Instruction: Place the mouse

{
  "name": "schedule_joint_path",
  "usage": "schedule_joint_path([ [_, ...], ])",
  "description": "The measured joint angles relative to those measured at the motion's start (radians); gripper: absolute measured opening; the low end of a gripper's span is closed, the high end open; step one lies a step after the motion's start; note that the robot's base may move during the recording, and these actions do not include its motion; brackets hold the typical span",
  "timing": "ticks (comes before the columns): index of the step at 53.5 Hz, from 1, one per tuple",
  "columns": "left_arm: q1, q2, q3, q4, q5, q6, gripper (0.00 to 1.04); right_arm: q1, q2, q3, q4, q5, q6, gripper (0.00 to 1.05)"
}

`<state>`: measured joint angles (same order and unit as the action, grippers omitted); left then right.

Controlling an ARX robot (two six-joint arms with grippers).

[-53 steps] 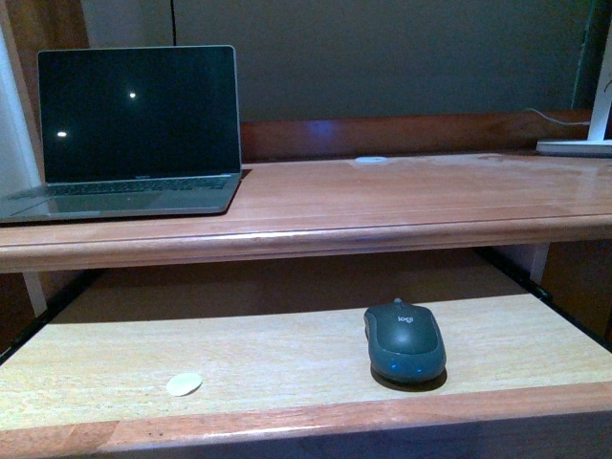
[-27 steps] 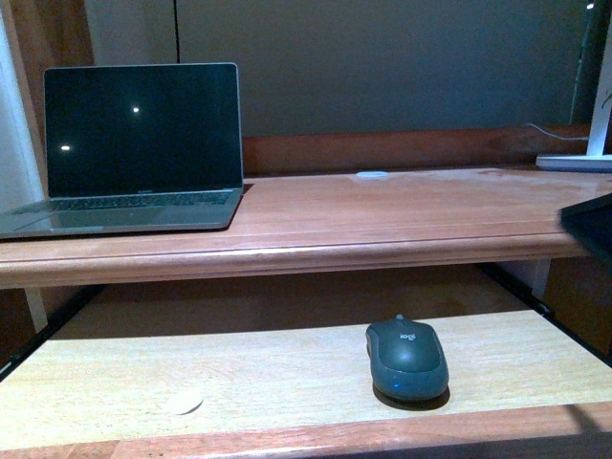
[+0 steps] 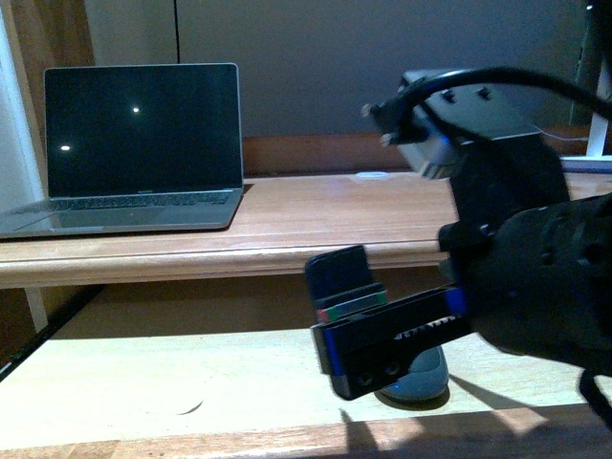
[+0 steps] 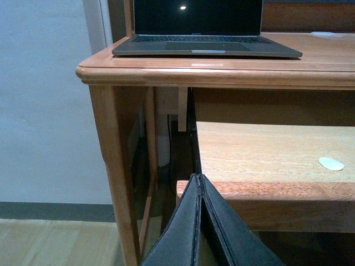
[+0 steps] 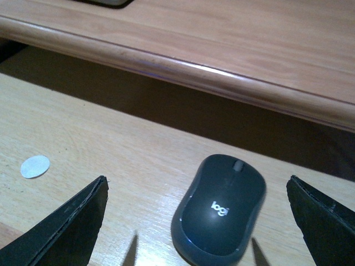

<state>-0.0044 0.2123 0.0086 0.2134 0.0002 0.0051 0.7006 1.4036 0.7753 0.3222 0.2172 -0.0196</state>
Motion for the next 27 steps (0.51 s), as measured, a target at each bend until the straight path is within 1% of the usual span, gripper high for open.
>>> schedule_joint_path([
  [5, 0.000, -0.018, 0.000, -0.019, 0.000, 0.000, 0.03, 0.019, 0.060, 0.042, -0.032, 0.037, 0.014, 0.97],
  [10, 0.000, -0.040, 0.000, -0.041, 0.000, 0.000, 0.03, 0.024, 0.116, 0.093, -0.087, 0.098, 0.035, 0.97],
  [13, 0.000, -0.121, 0.000, -0.153, 0.001, 0.000, 0.03, 0.024, 0.152, 0.124, -0.120, 0.133, 0.050, 0.97],
  [15, 0.000, -0.174, 0.000, -0.198, 0.000, 0.000, 0.03, 0.022, 0.174, 0.142, -0.137, 0.149, 0.059, 0.97],
  [27, 0.000, -0.206, 0.001, -0.212, 0.000, 0.000, 0.03, 0.009, 0.251, 0.219, -0.221, 0.213, 0.082, 0.97],
])
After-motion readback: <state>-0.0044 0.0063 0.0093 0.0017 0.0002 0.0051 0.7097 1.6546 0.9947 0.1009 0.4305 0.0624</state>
